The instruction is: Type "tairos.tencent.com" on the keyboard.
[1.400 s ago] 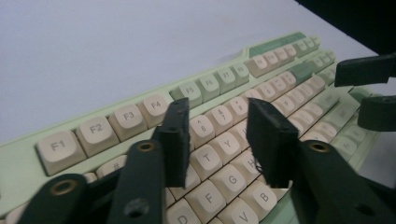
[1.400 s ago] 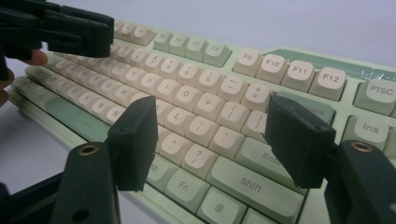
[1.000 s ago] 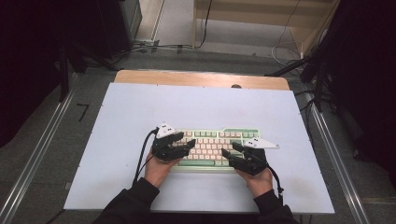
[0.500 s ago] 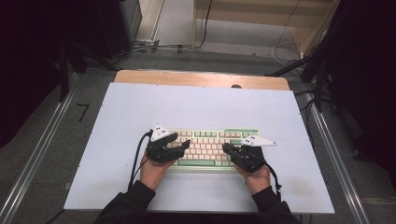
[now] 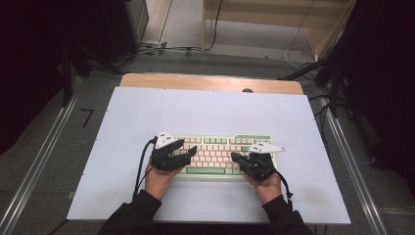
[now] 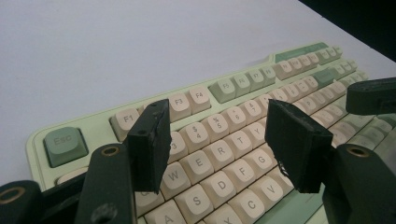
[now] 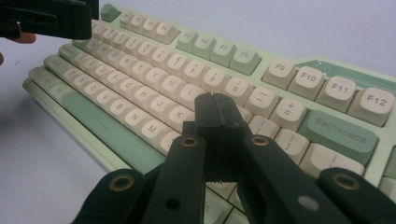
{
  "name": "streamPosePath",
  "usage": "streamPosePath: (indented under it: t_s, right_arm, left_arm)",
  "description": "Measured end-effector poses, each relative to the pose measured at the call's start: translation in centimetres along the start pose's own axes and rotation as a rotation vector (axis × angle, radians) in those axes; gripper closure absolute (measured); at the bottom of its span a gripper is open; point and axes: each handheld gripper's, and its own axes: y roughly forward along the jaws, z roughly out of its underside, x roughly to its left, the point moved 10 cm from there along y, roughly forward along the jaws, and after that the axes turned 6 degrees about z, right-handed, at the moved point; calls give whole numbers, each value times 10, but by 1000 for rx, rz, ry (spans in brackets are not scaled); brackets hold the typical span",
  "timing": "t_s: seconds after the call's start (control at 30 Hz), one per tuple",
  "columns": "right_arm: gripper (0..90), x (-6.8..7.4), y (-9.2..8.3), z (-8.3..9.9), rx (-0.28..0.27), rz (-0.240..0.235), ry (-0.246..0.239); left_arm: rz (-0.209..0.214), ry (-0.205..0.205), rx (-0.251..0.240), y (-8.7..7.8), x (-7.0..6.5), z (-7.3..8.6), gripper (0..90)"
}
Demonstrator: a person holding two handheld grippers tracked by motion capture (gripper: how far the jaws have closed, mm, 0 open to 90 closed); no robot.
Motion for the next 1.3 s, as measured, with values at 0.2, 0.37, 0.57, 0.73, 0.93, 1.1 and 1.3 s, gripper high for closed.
streamPosePath:
  t_s: [0.2, 0.37, 0.57, 0.73, 0.93, 1.1, 1.3]
  right_arm:
    - [876, 6, 4, 5, 27, -10, -20]
    - [876, 9, 7, 9, 60, -19, -27]
    - [876, 10, 10, 13, 82, -27, -31]
    - [876, 11, 11, 14, 90, -28, -36]
    - [876, 11, 12, 14, 87, -26, -38]
    - [876, 11, 12, 15, 87, -22, -36]
    - [877, 11, 13, 18, 84, -17, -44]
  left_arm:
    - [1, -3, -2, 0, 0, 0, 412]
    - [2, -8, -4, 0, 1, 0, 412]
    - [1, -8, -1, 0, 1, 0, 412]
    - [3, -10, -1, 0, 1, 0, 412]
    - [2, -10, -1, 0, 1, 1, 412]
    - [3, -10, 1, 0, 1, 1, 412]
    - [5, -15, -2, 0, 1, 0, 412]
